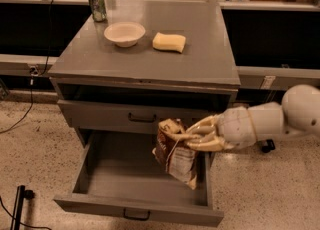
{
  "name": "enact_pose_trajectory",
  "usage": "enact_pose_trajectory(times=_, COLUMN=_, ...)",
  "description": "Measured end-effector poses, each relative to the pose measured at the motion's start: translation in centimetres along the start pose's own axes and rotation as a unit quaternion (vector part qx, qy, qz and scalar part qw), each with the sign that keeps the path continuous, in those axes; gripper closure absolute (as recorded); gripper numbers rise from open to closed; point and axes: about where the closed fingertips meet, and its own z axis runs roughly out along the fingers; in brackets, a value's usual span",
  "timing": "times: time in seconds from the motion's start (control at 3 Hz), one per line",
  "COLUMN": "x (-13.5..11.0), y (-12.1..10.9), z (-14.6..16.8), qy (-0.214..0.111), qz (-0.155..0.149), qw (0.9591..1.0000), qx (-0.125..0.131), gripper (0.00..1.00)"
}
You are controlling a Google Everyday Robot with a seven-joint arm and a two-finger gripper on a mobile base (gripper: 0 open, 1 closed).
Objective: Pick brown chip bag from middle drawer and place on counter
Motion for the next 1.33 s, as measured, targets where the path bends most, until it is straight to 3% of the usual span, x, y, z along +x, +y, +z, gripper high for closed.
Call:
enact_pose_trajectory(times=0.67, x=-8.6, y=-4.6, z=-7.0, qy=0.031, qz=-0.034, qw=0.9981, qx=-0.042, gripper=1.0)
enact_pose_trajectory(times=1.0, x=-12.1, y=-8.4, z=-9.8, qy=0.035, qz=-0.039, qw=0.9983, qx=-0.027, gripper=1.0)
enact_pose_trajectory(times=1.33, x=-14.3, y=-11.5, z=-13.2, qy=0.04, qz=-0.014, qw=0.9991, qx=-0.005, gripper=1.0)
